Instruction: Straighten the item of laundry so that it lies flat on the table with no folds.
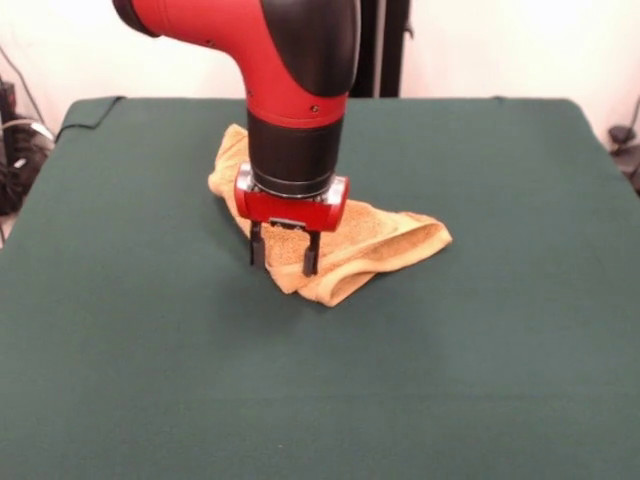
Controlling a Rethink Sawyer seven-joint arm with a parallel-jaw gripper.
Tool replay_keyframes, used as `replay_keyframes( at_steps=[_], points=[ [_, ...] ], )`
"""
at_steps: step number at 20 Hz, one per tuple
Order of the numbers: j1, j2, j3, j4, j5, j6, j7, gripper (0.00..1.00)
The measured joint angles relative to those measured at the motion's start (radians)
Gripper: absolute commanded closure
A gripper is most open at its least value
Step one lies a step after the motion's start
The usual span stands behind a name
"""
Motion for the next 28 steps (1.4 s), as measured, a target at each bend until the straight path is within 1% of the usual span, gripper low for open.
replay_keyframes(
  at_steps=[9,10,28],
  points=[
    [0.036,0.006,-0.032,0.000,0.045,0.000,0.004,0.00],
    [0.047,0.011,-0.046,0.000,0.063,-0.004,0.004,1.00],
    [0.057,0.014,-0.053,0.000,0.075,-0.010,0.004,1.00]
  ],
)
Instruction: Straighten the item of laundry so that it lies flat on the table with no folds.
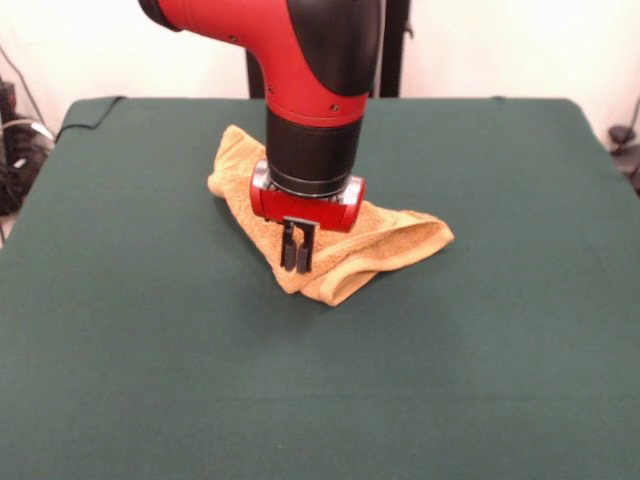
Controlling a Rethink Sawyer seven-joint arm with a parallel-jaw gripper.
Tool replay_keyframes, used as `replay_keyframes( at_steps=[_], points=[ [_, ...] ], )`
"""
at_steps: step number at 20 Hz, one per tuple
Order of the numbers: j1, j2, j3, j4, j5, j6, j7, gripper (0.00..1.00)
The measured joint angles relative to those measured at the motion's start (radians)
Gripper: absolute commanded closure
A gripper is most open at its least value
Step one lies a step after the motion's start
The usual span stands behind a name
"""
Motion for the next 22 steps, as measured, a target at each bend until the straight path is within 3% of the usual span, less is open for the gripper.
replay_keyframes(
  at_steps=[7,22],
  points=[
    [0.000,-0.014,-0.001,0.007,-0.002,0.004,0.000,1.00],
    [-0.001,-0.148,-0.036,0.018,-0.006,0.144,0.000,1.00]
  ],
)
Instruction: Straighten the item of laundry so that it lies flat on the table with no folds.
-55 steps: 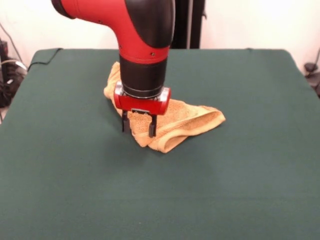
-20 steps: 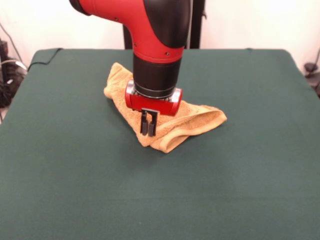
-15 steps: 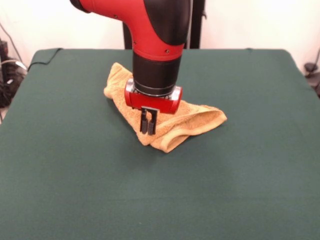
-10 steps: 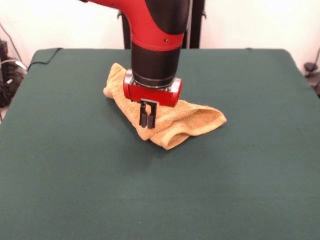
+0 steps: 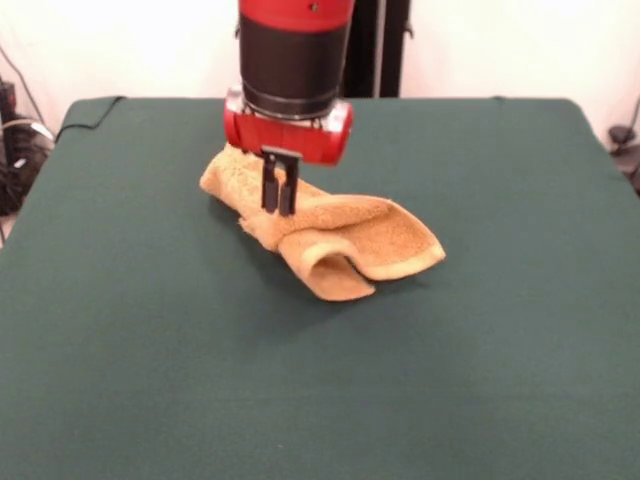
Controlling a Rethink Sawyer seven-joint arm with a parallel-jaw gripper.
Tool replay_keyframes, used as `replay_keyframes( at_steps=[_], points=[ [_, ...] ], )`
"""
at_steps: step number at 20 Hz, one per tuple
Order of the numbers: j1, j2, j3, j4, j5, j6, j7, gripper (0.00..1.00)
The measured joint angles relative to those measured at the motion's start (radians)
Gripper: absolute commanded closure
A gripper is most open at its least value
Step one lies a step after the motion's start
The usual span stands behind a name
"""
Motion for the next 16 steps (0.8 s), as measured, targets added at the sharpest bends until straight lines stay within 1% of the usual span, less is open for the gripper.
replay_keyframes(
  at_steps=[11,16],
  points=[
    [0.021,-0.052,-0.033,0.009,0.000,0.002,0.000,1.00],
    [0.032,-0.073,-0.035,0.034,0.001,0.003,0.000,1.00]
  ],
)
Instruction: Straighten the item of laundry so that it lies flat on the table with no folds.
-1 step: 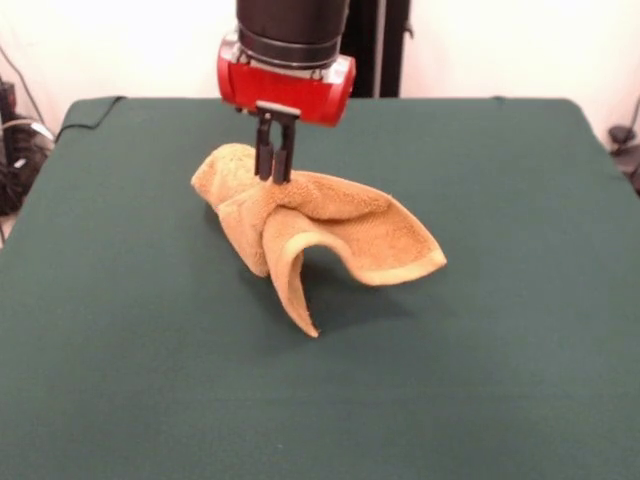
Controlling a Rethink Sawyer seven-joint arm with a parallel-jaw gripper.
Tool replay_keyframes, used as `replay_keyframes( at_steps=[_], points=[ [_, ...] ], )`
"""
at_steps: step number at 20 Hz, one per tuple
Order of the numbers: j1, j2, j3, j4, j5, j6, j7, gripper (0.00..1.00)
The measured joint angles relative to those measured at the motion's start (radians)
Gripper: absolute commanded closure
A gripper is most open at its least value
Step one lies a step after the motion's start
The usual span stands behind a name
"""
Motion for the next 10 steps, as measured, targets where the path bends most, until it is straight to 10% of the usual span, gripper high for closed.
replay_keyframes(
  at_steps=[10],
  points=[
    [-0.013,-0.029,-0.002,0.032,0.000,0.000,0.000,1.00]
  ],
)
